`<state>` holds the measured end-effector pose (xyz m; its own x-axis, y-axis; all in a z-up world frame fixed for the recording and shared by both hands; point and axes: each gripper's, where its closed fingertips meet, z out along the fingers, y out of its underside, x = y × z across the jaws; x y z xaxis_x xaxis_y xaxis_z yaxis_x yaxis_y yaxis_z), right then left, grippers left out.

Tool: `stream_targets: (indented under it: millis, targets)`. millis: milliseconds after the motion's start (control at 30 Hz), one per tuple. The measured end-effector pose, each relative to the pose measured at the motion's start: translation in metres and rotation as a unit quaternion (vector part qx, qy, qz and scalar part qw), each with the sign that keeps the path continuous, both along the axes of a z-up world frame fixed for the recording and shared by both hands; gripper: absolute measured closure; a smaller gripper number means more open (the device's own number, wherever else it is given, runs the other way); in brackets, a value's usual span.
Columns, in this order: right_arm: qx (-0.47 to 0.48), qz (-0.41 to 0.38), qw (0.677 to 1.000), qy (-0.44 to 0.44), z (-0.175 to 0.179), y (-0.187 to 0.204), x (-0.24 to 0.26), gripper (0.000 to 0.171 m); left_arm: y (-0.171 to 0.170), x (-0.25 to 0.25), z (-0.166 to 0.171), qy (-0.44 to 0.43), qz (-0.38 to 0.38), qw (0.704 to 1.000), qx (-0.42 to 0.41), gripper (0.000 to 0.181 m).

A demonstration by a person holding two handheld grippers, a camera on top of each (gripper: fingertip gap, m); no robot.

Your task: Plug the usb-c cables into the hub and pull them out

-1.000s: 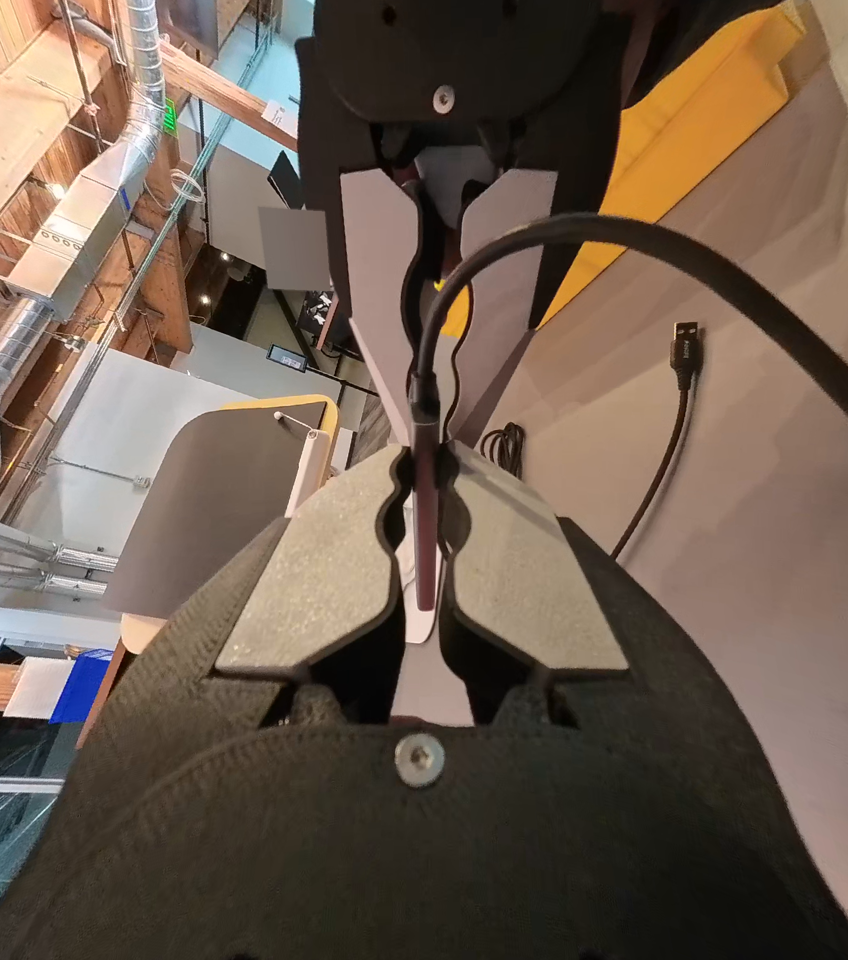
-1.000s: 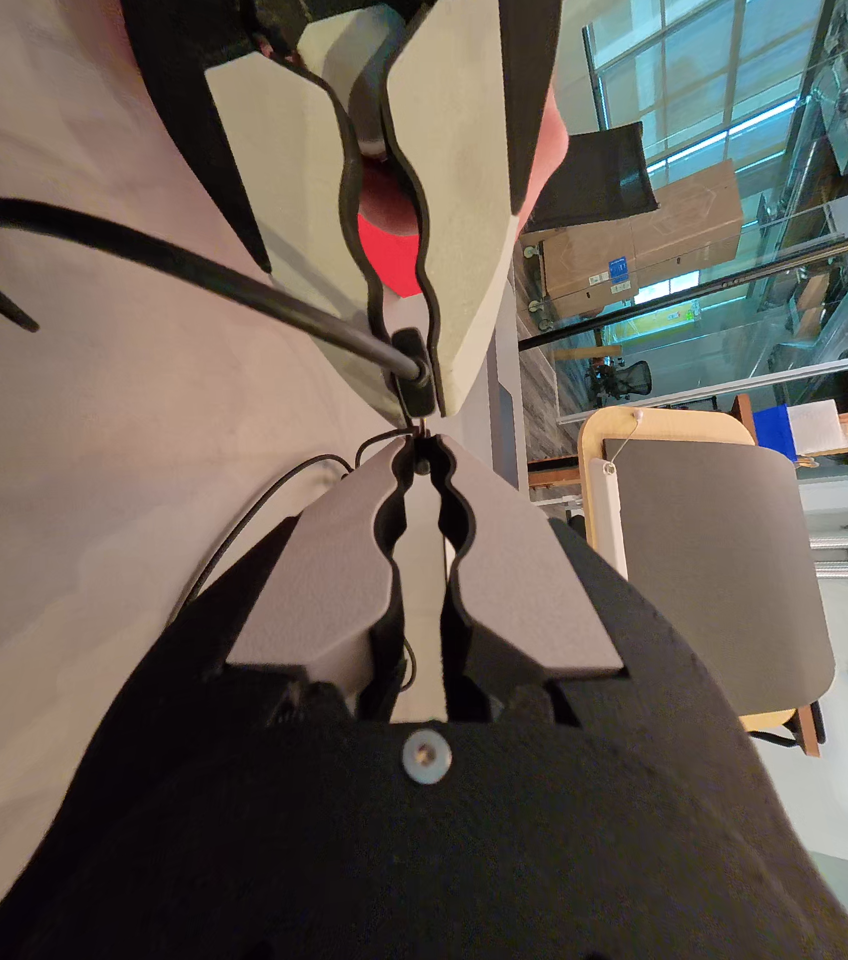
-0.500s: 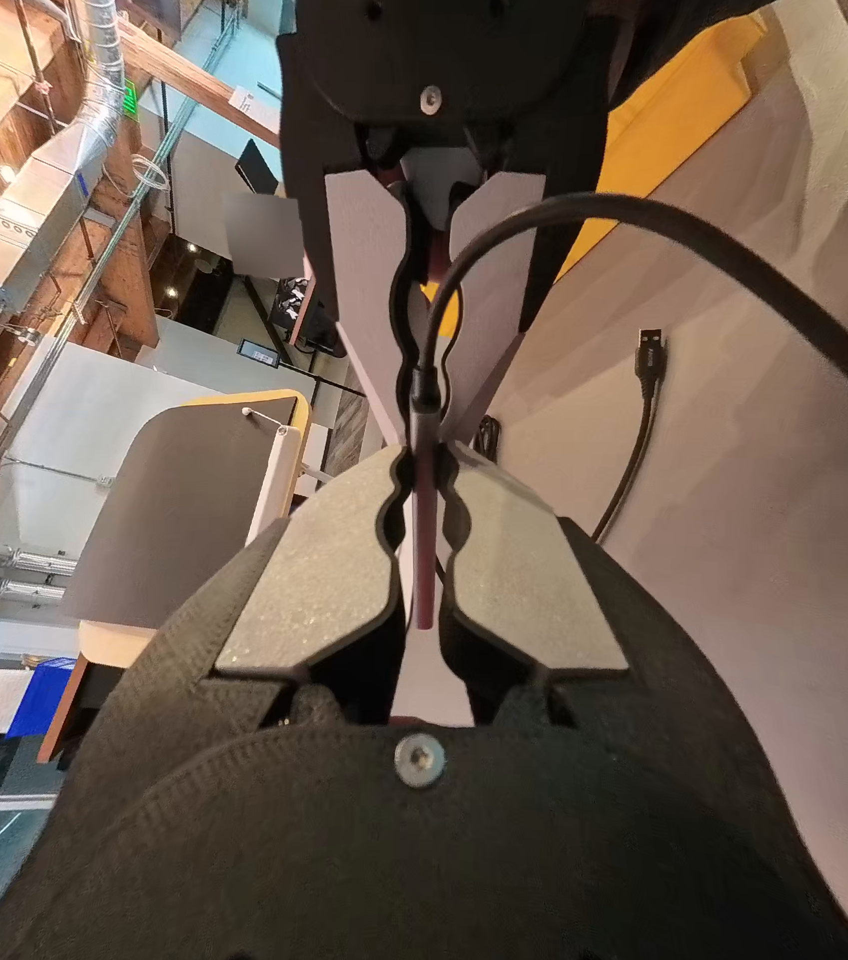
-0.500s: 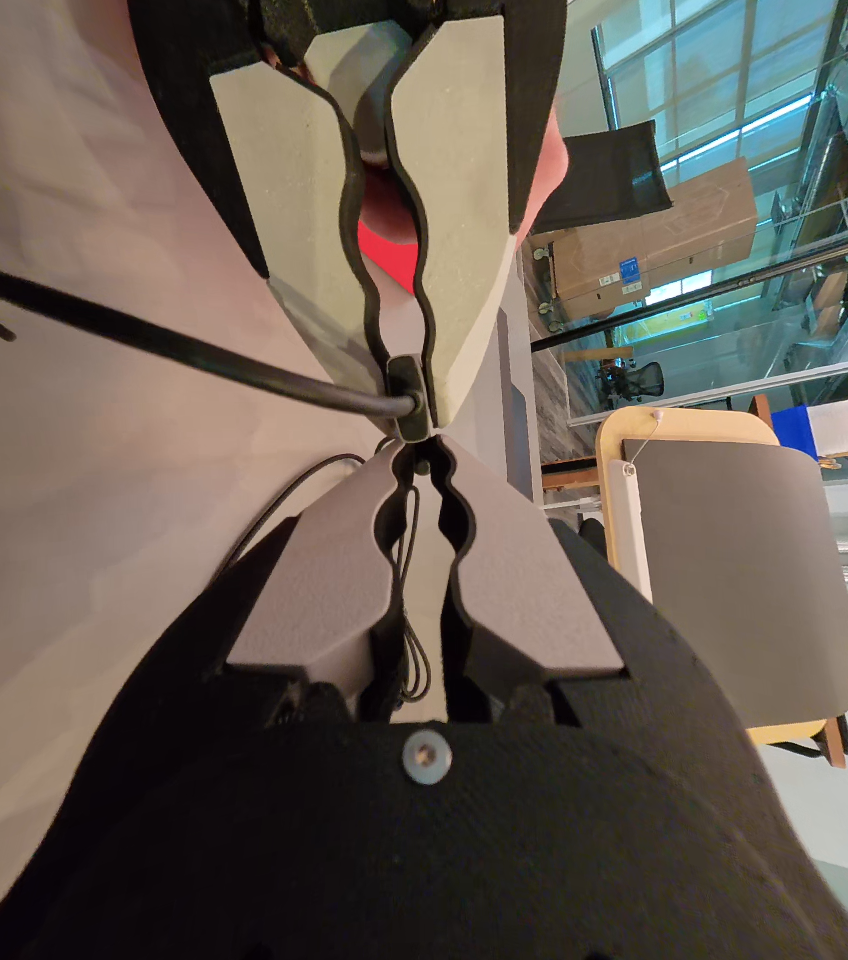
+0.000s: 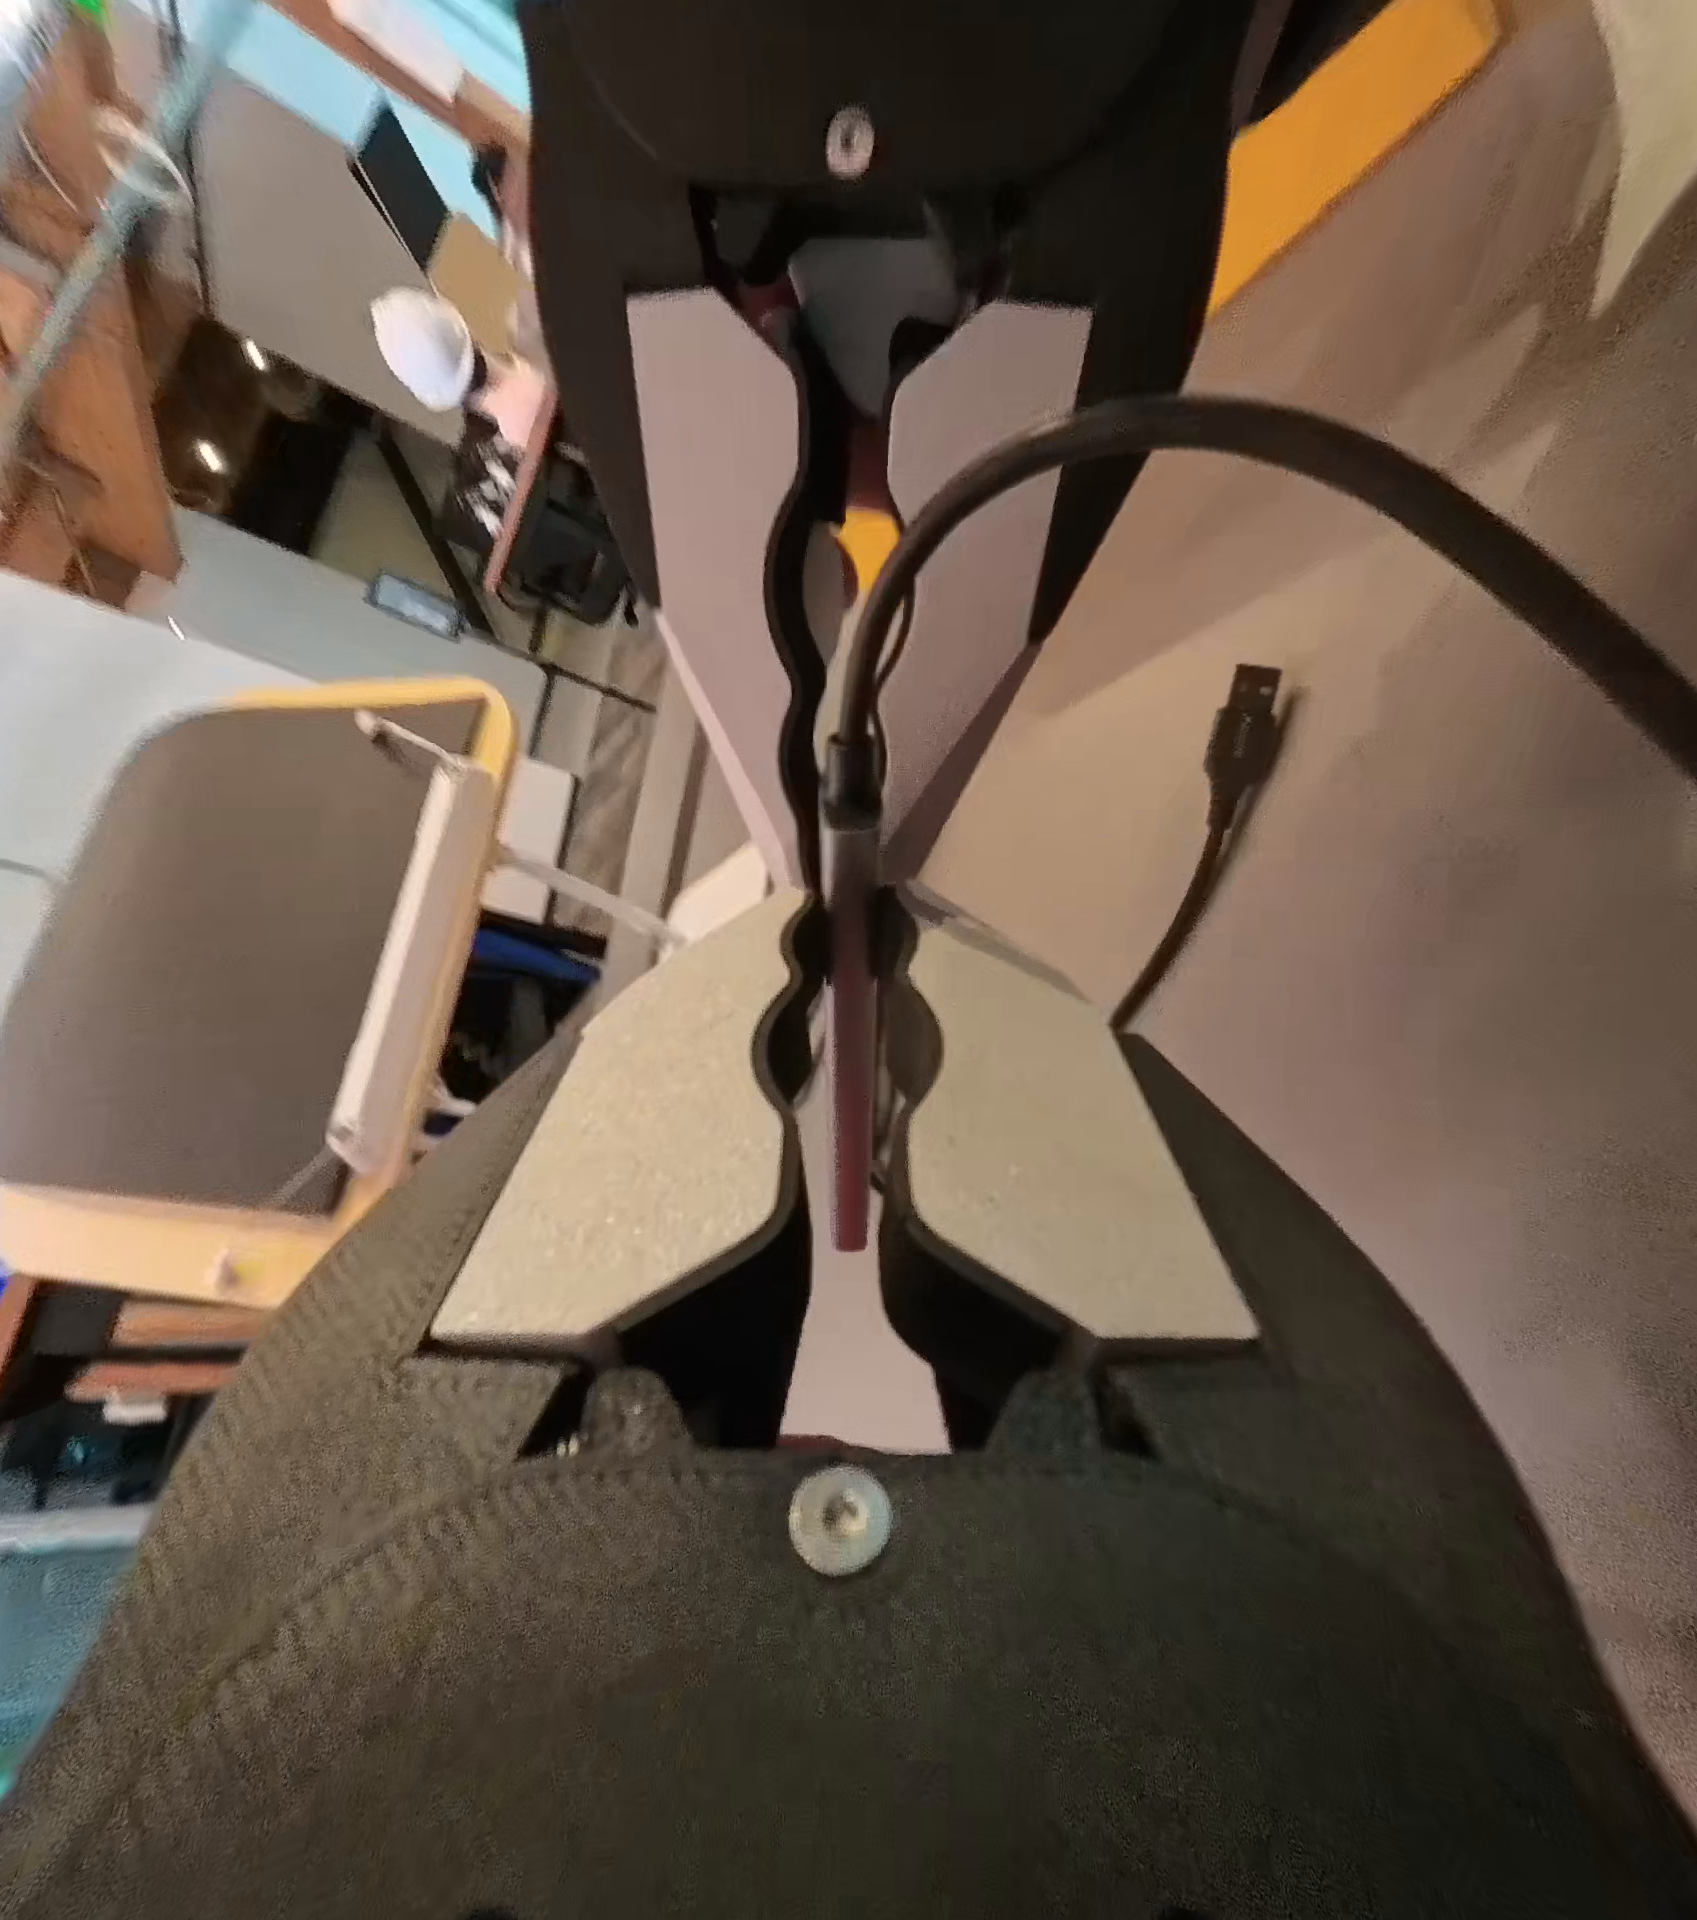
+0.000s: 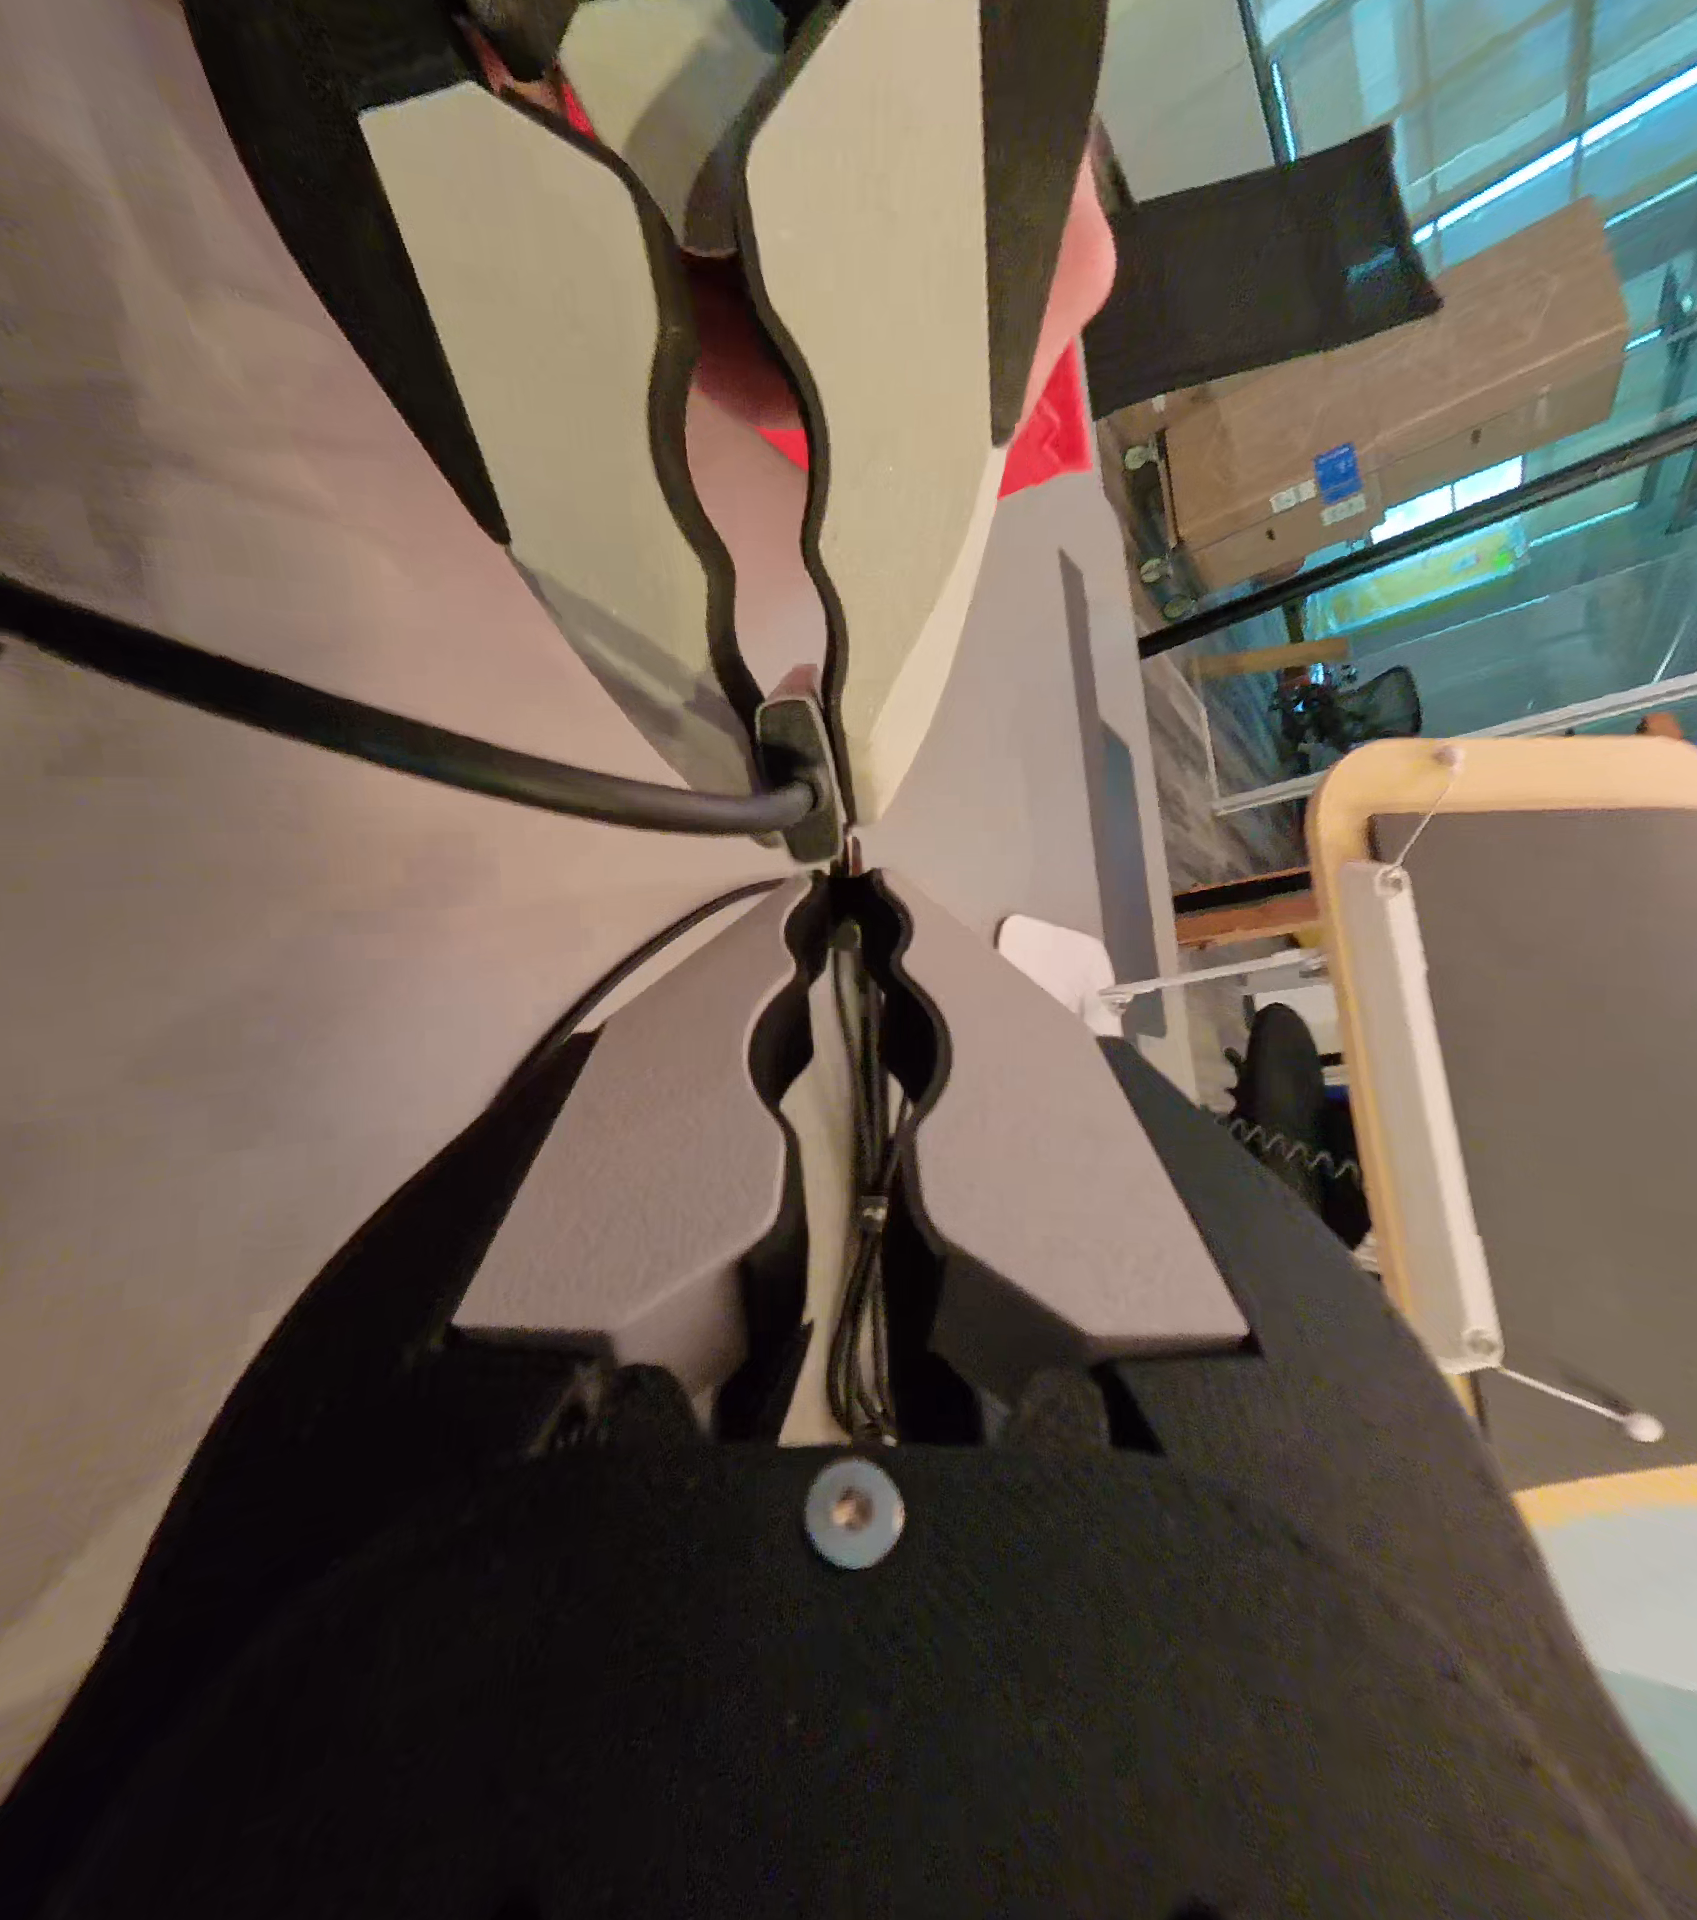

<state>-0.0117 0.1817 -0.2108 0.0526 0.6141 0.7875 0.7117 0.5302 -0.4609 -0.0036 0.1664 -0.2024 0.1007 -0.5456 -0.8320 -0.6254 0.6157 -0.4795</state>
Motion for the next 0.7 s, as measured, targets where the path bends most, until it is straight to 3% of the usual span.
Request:
stream_targets:
  millis: [300,700]
  targets:
    - [-0.019,0.006,1.000,-0.005,-0.032,-0.004,0.003,0.168,0.028,-0.011,-0.045,0.023,0.084,0.996,-0.005,0.172]
    - [-0.005,0.003,1.000,-0.012,-0.055,0.002,0.001,0.162,0.025,-0.008,-0.063,0.043,0.071,0.996,-0.013,0.172]
